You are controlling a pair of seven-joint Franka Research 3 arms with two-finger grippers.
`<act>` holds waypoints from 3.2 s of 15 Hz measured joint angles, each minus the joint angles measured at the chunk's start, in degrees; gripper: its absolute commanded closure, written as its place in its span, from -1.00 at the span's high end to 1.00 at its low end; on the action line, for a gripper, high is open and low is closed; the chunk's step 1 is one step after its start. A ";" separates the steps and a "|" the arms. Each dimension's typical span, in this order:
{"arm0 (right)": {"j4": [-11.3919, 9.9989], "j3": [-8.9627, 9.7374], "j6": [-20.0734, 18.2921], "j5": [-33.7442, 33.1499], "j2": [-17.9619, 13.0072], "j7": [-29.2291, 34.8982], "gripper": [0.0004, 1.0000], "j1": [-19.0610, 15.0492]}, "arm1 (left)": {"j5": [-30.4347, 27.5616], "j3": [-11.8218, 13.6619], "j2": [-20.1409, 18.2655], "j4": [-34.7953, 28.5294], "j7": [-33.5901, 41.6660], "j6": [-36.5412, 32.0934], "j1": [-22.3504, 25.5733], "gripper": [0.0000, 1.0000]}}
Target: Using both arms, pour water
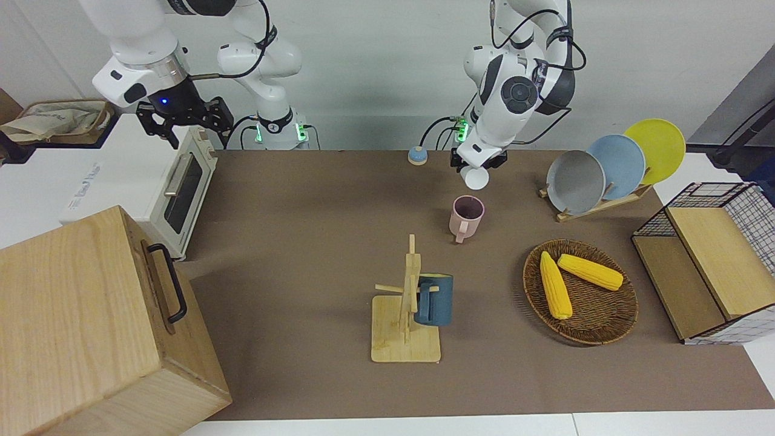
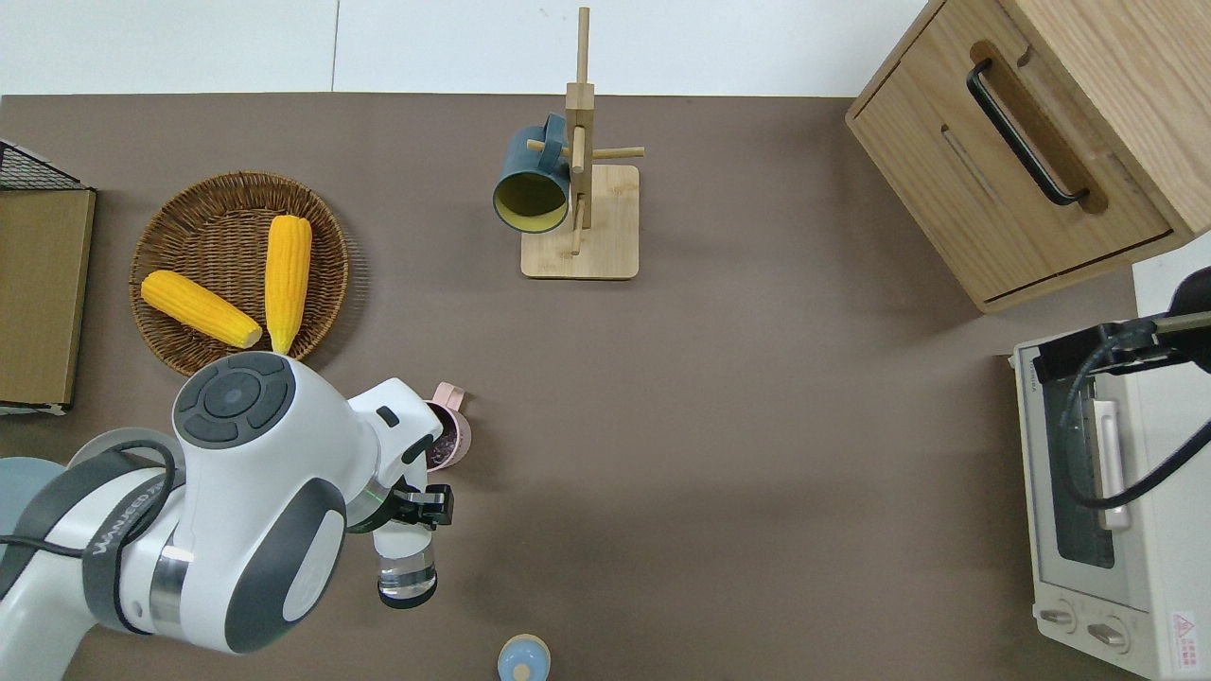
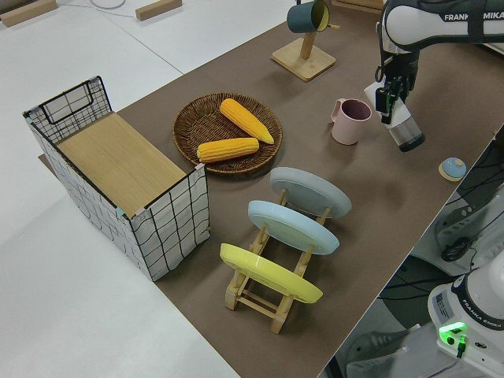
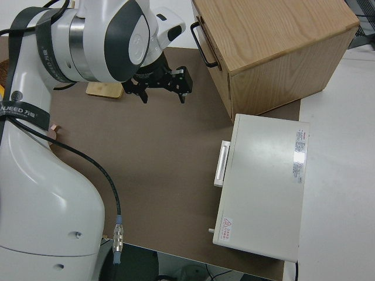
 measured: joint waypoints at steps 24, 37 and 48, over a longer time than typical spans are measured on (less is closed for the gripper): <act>0.00 0.00 0.00 0.00 0.00 0.00 0.98 0.00 | 0.18 -1.02 -4.69 -4.51 0.07 8.66 -0.50 -1.00; 0.00 0.00 0.00 0.00 0.00 0.00 0.98 0.00 | 0.16 -1.91 -13.65 -19.64 0.96 25.50 -1.67 -1.00; 0.00 0.00 0.00 0.00 0.00 0.00 0.98 0.00 | 6.26 6.29 -14.17 -8.40 3.93 26.98 7.73 -1.00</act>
